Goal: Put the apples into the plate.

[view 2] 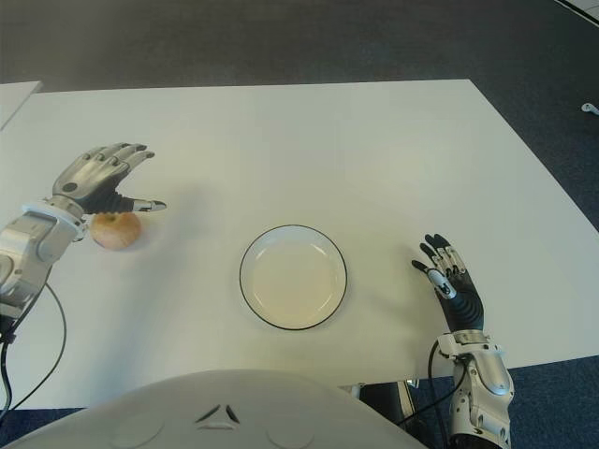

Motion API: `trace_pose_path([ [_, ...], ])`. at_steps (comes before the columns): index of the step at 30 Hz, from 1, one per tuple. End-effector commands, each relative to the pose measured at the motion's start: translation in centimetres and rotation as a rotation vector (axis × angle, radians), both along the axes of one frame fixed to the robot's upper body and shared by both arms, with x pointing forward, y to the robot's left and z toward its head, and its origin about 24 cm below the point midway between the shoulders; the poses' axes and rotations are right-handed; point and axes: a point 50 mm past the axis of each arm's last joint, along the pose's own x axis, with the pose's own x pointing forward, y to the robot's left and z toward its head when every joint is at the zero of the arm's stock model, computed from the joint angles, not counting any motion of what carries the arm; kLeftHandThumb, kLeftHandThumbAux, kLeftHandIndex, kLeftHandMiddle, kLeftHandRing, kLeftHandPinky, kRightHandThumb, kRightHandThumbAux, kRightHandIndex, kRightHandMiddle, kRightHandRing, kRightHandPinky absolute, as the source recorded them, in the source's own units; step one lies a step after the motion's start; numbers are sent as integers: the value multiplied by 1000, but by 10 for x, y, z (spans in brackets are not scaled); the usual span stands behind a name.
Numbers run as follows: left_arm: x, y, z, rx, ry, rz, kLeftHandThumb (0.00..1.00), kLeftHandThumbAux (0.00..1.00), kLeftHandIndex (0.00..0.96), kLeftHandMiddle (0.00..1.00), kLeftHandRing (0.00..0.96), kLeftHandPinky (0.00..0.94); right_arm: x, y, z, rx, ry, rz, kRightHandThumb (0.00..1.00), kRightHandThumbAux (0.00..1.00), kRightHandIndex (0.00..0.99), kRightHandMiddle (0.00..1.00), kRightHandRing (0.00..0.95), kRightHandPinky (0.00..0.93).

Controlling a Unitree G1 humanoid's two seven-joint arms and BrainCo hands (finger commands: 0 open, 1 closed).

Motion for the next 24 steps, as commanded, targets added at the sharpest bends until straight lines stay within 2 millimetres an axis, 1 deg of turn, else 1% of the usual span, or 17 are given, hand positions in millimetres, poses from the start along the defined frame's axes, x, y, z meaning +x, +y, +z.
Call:
trace_pose_path([
  [1,-5,6,-2,36,38,20,198,255,65,3,2,80,-11,4,-17,36,96,0,169,550,2,21,6,26],
  [8,-9,10,-4,81,76,24,215,251,73,8,3,73,-11,4,-18,42,98,5,178,547,0,20,10,40],
  [18,-25,24,-20,143,147,19,208,241,58,0,0,56,-13,3,-18,49,90,-7,176,531,0,20,14,53],
  [24,-28,27,-21,156,159,23,215,242,47,0,0,64,-13,3,-18,36,90,-7,166,528,3,23,19,54],
])
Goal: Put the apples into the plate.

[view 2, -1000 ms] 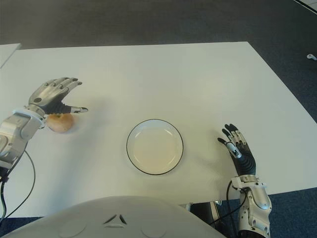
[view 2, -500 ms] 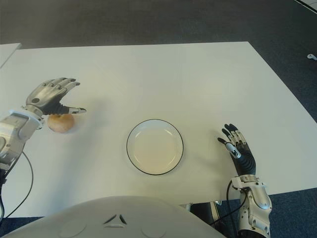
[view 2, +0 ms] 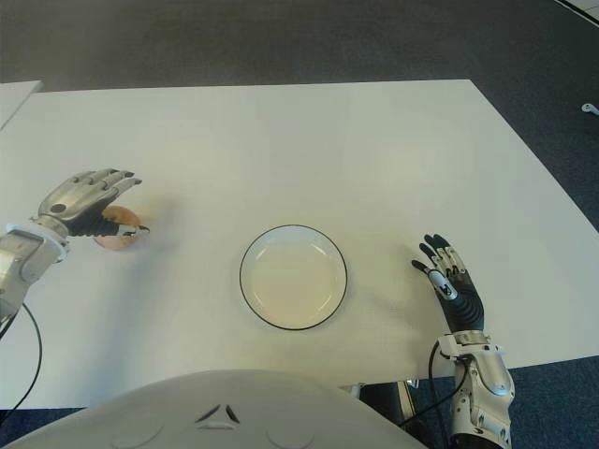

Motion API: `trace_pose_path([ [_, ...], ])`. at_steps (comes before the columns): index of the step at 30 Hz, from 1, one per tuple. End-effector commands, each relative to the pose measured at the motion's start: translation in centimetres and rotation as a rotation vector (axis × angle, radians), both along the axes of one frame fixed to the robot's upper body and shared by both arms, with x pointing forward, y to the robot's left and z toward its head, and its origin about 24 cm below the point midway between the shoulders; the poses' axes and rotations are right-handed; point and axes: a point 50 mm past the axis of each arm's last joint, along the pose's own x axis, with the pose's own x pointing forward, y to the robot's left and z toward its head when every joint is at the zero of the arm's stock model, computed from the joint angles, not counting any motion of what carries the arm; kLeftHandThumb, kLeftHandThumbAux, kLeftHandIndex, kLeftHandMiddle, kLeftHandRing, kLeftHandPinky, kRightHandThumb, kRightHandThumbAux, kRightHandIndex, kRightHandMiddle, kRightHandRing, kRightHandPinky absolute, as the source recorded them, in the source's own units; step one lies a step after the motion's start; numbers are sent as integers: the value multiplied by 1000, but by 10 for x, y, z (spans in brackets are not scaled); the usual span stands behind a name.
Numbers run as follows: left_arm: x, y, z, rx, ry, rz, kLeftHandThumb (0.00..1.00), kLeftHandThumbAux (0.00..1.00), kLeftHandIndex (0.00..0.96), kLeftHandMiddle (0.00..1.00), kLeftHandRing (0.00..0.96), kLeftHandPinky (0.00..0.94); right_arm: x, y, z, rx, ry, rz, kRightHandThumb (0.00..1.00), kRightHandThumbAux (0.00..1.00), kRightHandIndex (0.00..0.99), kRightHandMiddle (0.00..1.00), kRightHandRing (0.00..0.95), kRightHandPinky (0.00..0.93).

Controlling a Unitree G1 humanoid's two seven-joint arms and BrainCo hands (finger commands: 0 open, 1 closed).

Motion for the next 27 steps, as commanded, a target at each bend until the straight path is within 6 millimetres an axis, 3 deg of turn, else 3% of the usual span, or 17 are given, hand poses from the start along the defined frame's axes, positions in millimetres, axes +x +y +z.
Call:
trace_pose_path([
  [1,-4,7,-4,23,23,2,216,242,47,0,0,65,-12,4,-17,33,98,-17,165,527,3,23,19,55],
  [27,-18,14,-19,-7,56,38,258,255,44,0,0,63,-12,-2,-16,21,107,-20,168,545,2,25,18,48],
])
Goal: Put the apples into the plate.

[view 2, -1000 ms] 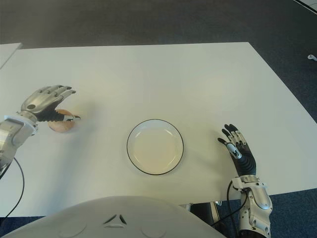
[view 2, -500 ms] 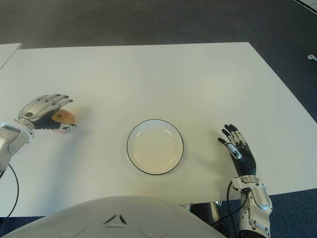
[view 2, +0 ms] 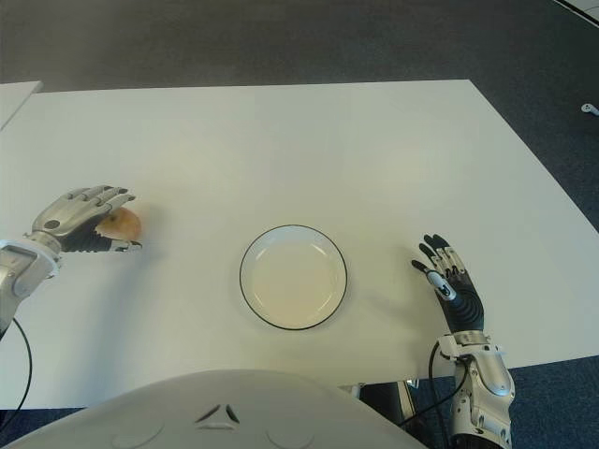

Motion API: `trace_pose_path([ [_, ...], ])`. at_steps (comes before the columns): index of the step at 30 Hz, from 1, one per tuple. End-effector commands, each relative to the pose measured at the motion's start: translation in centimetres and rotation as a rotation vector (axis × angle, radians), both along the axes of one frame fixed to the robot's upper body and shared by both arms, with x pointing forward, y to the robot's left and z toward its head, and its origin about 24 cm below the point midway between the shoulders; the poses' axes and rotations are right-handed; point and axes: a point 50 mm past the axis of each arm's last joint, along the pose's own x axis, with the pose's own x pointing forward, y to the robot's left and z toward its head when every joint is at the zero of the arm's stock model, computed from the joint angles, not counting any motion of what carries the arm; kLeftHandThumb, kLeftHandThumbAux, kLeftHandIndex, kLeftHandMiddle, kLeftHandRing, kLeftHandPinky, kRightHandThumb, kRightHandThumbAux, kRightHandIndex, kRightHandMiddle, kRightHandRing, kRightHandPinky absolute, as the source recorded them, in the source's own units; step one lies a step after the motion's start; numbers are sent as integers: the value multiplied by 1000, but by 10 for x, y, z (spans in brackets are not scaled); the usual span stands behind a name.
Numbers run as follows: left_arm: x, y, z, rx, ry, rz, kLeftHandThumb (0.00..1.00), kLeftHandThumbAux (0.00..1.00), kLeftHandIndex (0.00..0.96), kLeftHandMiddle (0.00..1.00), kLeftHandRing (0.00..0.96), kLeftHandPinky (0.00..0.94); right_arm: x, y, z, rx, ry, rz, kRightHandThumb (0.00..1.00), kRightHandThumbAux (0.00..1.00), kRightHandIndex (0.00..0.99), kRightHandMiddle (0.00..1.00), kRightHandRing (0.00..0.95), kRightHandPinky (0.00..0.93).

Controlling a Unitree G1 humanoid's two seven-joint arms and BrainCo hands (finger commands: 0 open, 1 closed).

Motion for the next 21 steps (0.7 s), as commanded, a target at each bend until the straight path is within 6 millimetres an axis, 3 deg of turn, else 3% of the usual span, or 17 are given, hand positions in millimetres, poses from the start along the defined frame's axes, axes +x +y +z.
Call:
trace_pose_path([
  [1,-4,2,-7,-18,9,22,257,255,45,0,0,63,-12,1,-17,33,104,-17,168,544,4,26,19,50],
  [21,-4,7,-19,-11,4,39,264,258,47,0,0,69,-13,-4,-15,21,108,-25,159,534,14,36,30,65],
])
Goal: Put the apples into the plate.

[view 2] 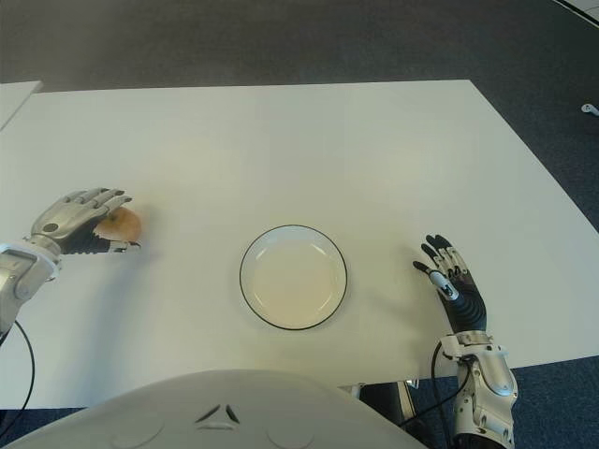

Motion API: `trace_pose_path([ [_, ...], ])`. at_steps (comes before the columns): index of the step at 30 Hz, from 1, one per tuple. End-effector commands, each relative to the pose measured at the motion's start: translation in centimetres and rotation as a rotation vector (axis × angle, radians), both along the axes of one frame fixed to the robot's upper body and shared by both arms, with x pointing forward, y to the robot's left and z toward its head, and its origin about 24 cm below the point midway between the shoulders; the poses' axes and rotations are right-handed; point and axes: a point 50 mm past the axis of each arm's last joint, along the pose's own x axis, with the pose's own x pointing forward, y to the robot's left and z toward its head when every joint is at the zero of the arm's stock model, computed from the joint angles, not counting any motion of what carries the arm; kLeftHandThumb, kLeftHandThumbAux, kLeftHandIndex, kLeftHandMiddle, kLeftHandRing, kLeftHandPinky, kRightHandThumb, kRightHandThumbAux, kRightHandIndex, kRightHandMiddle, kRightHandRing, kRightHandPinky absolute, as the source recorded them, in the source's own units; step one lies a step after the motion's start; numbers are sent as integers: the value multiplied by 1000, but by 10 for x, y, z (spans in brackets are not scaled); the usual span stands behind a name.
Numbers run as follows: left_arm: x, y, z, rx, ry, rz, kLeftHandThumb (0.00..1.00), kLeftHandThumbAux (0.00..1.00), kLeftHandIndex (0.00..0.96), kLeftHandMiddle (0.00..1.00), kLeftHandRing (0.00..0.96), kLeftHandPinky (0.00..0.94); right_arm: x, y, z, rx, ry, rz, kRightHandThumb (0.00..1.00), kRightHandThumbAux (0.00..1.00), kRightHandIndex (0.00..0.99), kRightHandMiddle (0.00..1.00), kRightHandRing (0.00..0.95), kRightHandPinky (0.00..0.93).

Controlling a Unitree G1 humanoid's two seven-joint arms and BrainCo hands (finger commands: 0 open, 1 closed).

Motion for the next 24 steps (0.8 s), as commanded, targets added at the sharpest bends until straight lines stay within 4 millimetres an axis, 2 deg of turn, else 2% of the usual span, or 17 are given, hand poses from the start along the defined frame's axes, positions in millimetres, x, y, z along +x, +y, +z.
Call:
trace_pose_path([
  [1,-1,-1,-9,1,9,-3,264,259,46,0,0,69,-12,0,-16,33,103,-19,159,533,14,37,31,68],
  [15,-1,0,-17,-7,-6,9,273,271,44,0,0,69,-11,-4,-16,46,93,-19,164,520,22,41,36,71],
  [24,2,1,-22,15,-9,7,284,268,38,0,0,64,-15,-6,-5,25,65,6,126,525,14,28,13,36],
])
